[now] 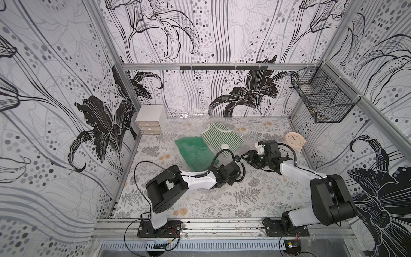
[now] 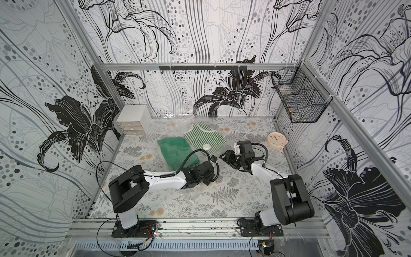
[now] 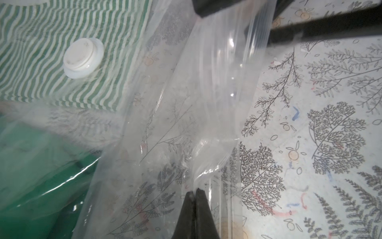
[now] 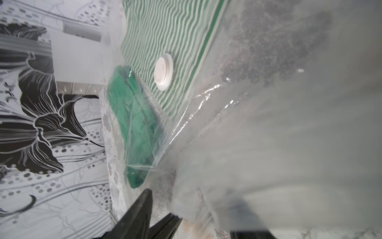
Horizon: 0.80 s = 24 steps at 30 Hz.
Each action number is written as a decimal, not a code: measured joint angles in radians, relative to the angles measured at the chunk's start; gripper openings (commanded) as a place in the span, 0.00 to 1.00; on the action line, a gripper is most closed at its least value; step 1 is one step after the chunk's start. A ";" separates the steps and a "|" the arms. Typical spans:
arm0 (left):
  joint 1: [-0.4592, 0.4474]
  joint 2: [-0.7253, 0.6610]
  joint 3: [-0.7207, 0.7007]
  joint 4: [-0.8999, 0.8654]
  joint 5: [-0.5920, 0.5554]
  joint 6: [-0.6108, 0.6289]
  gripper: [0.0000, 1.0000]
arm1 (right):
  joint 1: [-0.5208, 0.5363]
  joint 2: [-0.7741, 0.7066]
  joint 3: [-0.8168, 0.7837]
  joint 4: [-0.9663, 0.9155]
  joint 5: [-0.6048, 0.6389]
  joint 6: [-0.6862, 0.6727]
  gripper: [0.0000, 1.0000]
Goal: Take the tank top out of the vacuum bag
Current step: Open the vacuum bag at the center of the board, then adjust the vacuum bag at the center of the board.
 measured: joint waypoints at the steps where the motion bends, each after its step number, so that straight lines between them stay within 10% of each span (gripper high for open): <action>1: 0.001 -0.008 0.000 0.000 -0.002 0.000 0.00 | 0.000 -0.015 -0.011 -0.002 0.008 0.000 0.74; 15: 0.035 -0.098 0.000 -0.003 -0.029 -0.015 0.00 | 0.000 -0.285 -0.239 -0.015 0.030 0.026 0.68; 24: 0.035 -0.122 -0.008 0.043 -0.006 0.000 0.00 | 0.063 -0.142 -0.087 0.098 -0.057 0.094 0.63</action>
